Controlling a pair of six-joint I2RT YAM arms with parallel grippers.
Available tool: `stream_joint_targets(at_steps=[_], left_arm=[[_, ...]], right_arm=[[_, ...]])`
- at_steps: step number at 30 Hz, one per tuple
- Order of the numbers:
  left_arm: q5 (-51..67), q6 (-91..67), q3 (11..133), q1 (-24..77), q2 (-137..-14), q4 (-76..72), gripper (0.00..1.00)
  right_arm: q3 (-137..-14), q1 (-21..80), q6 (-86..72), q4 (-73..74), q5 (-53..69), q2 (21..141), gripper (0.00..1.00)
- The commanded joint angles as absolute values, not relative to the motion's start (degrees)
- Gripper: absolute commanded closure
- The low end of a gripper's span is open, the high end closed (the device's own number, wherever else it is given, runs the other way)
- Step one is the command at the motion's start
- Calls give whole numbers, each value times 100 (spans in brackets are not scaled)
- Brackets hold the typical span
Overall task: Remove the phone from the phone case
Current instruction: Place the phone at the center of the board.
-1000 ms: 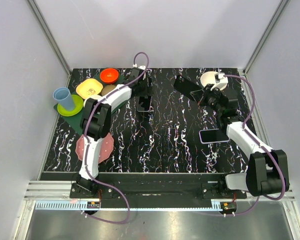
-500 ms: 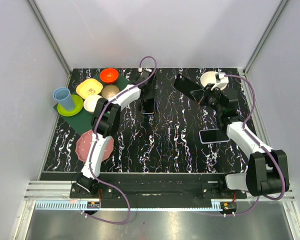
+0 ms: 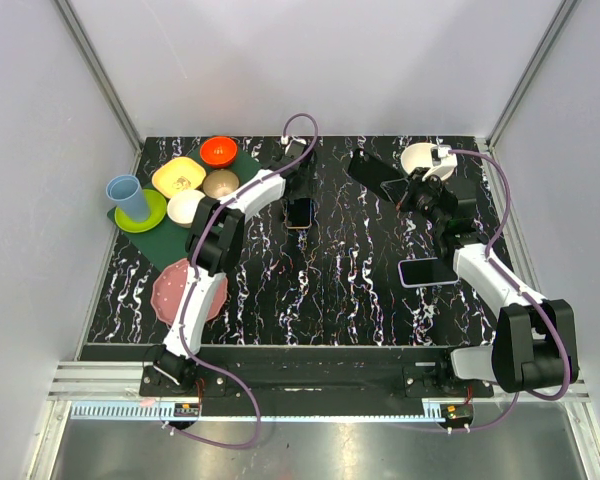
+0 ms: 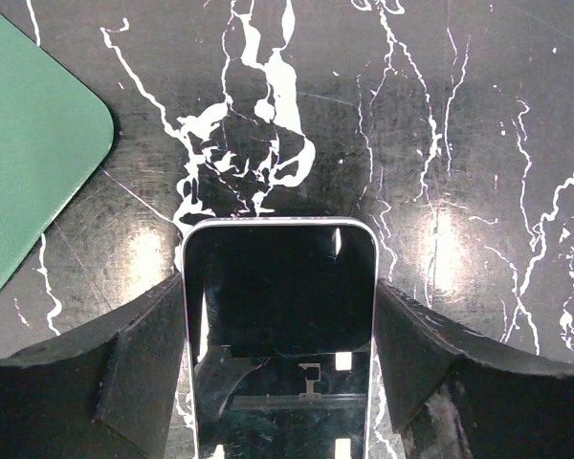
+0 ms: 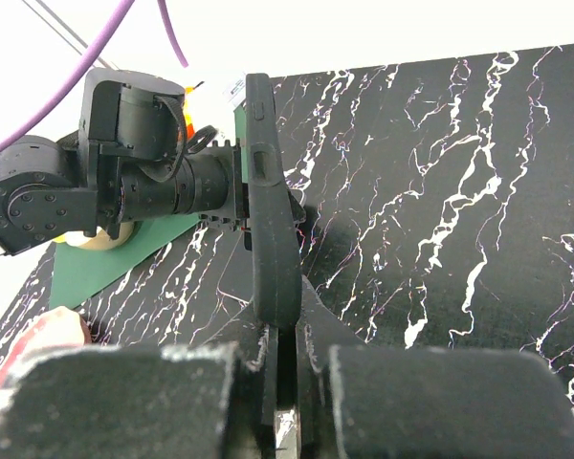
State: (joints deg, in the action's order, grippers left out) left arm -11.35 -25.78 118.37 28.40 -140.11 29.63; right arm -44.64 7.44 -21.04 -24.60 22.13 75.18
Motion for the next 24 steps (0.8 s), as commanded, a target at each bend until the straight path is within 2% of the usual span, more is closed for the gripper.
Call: stream_joint_targets(at_steps=[1,3,4,6,7,10,16,24], left_arm=[[-1310,-2593,12111,2812,-14010,2848,26],[-1310,-2619,12111,2821,-14010,2865,24],[-1310,-2619,12111,2813,-14010,2865,18],[-1310,-2619,12103,2821,-14010,2865,15],[-1310,-2619,12103,2830,-14001,2865,6],[-1318,-2610,12111,2830,-13992,2874,2],[-1231,-2636,12146,2813,-13834,2935,1],[-765,-2470,12155,2751,-13017,2944,1]], right_arm=[[-4482,703,-2136,-2848,2294,7418,100],[-4482,712,-2136,-2848,2303,7409,100],[-4482,703,-2127,-2848,2294,7409,100],[-4482,703,-2144,-2848,2294,7409,100],[-4482,712,-2136,-2848,2294,7409,100],[-4482,712,-2136,-2848,2303,7409,100],[-4474,712,-2118,-2848,2285,7427,100],[-4500,703,-2039,-2804,2259,7462,100]])
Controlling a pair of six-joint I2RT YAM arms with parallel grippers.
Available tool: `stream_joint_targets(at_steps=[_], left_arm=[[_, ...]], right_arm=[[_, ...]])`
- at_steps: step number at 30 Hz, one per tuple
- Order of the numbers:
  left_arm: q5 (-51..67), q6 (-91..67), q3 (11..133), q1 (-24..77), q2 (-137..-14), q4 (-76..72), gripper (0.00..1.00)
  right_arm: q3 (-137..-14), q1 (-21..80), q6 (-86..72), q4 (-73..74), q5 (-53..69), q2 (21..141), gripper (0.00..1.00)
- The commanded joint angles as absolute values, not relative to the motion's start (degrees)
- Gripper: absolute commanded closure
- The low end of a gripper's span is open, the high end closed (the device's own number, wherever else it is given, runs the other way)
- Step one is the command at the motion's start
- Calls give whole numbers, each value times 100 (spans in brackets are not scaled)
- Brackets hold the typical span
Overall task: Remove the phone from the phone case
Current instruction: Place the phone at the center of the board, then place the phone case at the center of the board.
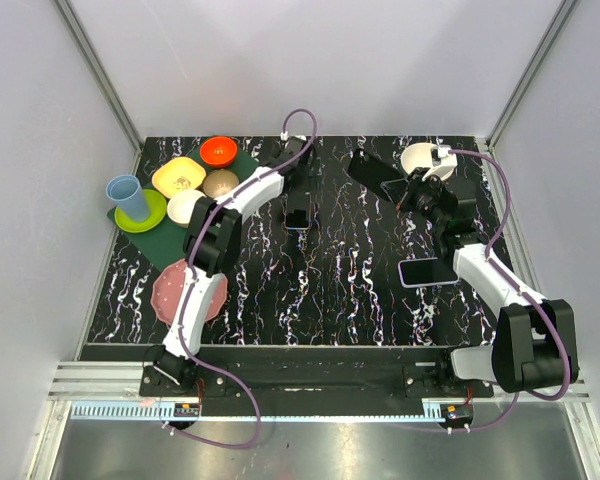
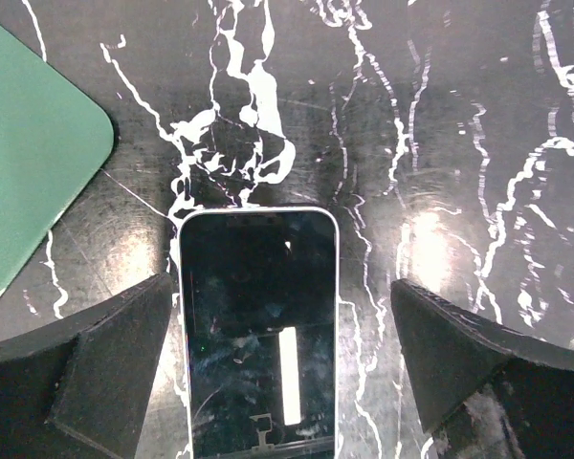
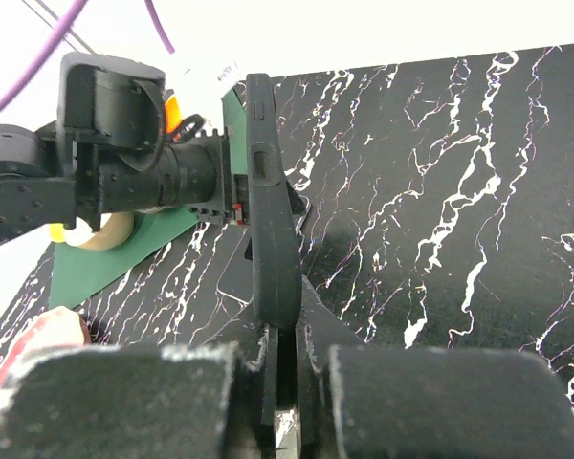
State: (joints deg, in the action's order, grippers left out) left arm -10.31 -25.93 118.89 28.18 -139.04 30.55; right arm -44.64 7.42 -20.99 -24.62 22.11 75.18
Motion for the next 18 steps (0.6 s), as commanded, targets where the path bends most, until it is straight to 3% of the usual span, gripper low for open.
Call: stream_joint_targets(at_steps=[1,5,11,18], left_arm=[[-756,-2235,12103,2751,-12921,2892,1],[-422,-1083,11787,2760,-12254,2549,1],[1017,894,9951,2646,-10575,1372,1],[3310,3502,8931,2698,-9177,2378,1]], right_arm=[[-4578,703,-1996,-2612,2259,7471,100],[-4922,712,-1863,-2066,2320,7567,100],[-4843,712,-1811,-2215,3128,7602,100],[-5176,992,-1425,-1653,3945,7901,100]])
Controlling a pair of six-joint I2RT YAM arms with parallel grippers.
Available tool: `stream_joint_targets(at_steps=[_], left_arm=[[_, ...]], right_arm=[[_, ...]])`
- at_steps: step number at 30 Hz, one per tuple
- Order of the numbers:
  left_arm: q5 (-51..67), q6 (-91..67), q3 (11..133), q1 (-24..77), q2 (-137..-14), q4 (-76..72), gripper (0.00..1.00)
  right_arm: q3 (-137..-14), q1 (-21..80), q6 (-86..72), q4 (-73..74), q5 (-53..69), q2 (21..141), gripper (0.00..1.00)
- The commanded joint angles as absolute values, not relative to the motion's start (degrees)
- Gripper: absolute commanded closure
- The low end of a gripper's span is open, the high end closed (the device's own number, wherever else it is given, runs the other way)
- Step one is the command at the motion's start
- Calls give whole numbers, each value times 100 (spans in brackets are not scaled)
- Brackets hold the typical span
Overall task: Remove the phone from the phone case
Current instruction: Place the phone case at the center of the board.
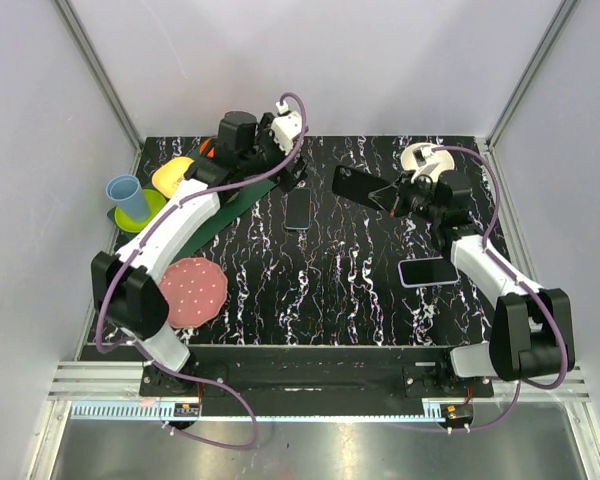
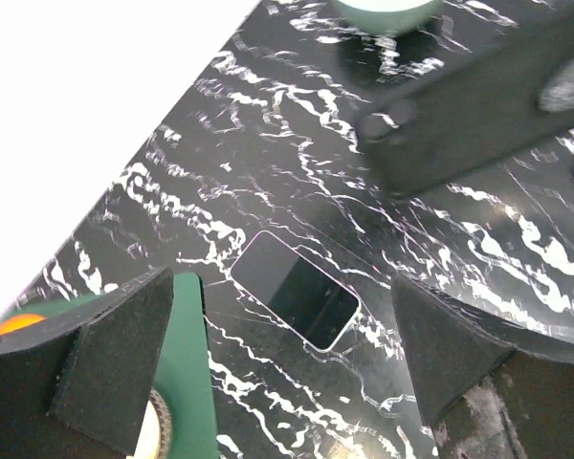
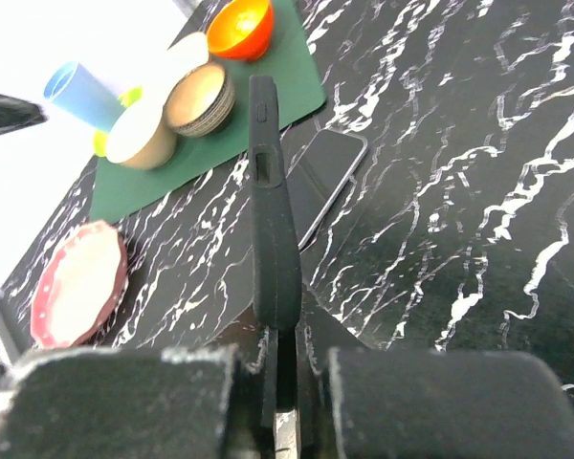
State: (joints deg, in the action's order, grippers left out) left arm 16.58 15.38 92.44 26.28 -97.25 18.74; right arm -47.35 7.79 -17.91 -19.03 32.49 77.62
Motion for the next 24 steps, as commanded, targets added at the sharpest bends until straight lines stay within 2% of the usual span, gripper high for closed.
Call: stream_joint_targets(at_steps=[1,9,15,24], left_arm=[[3479,3724,8895,2707,-8993,2556,1],[3929,4912,8526,3190,-8657,3935,1],[3753,4861,8402,3480,-8824,4061,1],[3674,4579,8648,3603,-9105,4061,14]], right_arm=[[-5220,1080,-1206,-1435,4181,7971,100],[-5282,1889,-615,-1108,4825,7989,100],[-5247,2039,-414,-967,5124,7884,100],[-5212,2136,-238,-853,5203,7752,100]])
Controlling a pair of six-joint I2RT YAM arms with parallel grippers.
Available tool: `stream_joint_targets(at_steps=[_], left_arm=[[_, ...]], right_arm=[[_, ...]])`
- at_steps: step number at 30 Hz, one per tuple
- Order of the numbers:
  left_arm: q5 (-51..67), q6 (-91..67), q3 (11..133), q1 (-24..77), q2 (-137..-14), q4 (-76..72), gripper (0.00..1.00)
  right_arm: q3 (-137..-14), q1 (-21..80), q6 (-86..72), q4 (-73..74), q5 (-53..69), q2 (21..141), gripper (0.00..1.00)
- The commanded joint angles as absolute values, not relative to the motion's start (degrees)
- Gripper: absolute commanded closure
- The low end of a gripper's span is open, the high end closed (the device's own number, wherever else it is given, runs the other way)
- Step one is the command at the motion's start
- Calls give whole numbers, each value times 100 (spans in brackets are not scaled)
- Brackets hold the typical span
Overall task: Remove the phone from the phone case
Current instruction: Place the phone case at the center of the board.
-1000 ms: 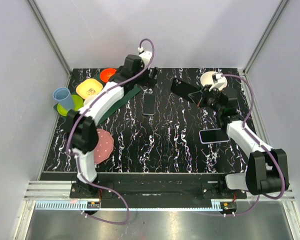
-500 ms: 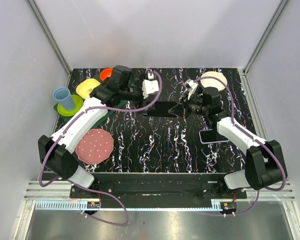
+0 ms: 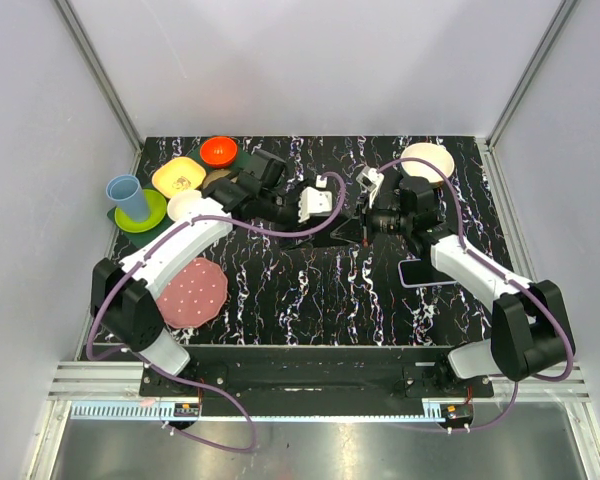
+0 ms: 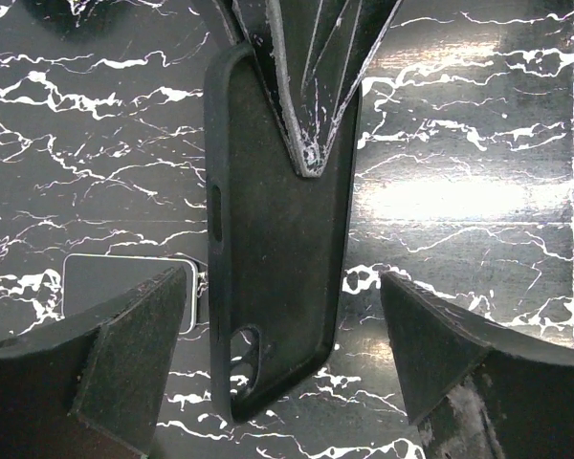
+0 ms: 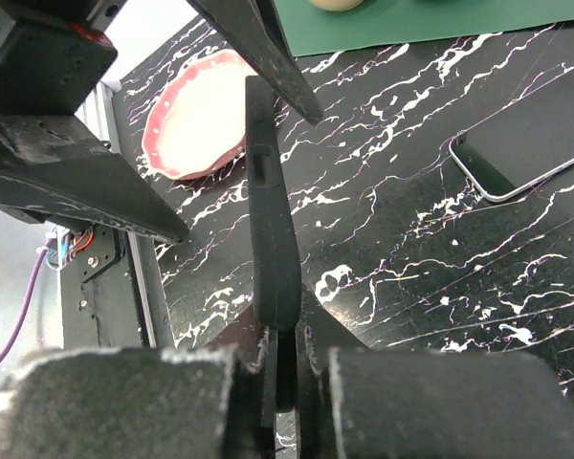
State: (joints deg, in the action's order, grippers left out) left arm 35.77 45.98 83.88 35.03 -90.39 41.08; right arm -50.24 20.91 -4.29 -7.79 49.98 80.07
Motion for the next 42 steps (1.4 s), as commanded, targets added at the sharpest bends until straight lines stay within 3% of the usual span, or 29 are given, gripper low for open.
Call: stream_joint_targets(at_steps=[1,4,6,8,9,12,16,17,21,24,28,35,42], left_arm=[[3648,4562,8675,3612,-9123,4061,14],[3639,4553,8692,3612,-9149,4061,16],[3630,4483,8727,3630,-9202,4069,26],[3639,4430,8745,3647,-9237,4069,36],[3647,4430,8736,3656,-9272,4061,50],[3647,4386,8736,3674,-9351,4061,77],[3682,4403,8684,3700,-9387,4069,86],[3700,4377,8684,3700,-9395,4061,87],[3604,3992,8815,3683,-9474,3982,94],[3516,3429,8763,3612,-9431,3526,97],[3244,2603,8500,3577,-9264,2665,98],[2234,189,7243,3428,-8553,-162,98],[2381,-1729,6953,3147,-8578,-939,96]], right_arm=[[-5203,2136,-229,-835,5221,7735,100],[-5194,2136,-220,-835,5238,7708,100],[-5194,2127,-220,-835,5238,7708,100],[-5194,2136,-211,-826,5247,7708,100],[-5194,2144,-194,-826,5247,7708,100],[-5186,2145,-167,-817,5212,7708,100],[-5151,2145,-123,-905,5159,7673,90],[-5116,2136,-132,-949,5159,7647,76],[-5019,2110,-324,-1405,4984,7375,49],[-5001,1899,-928,-1852,4940,7243,43],[-4852,1486,-1879,-2635,4782,7111,39],[-4281,1046,-2926,-3726,3956,6777,38],[-4122,1028,-3348,-4139,3972,6943,42]])
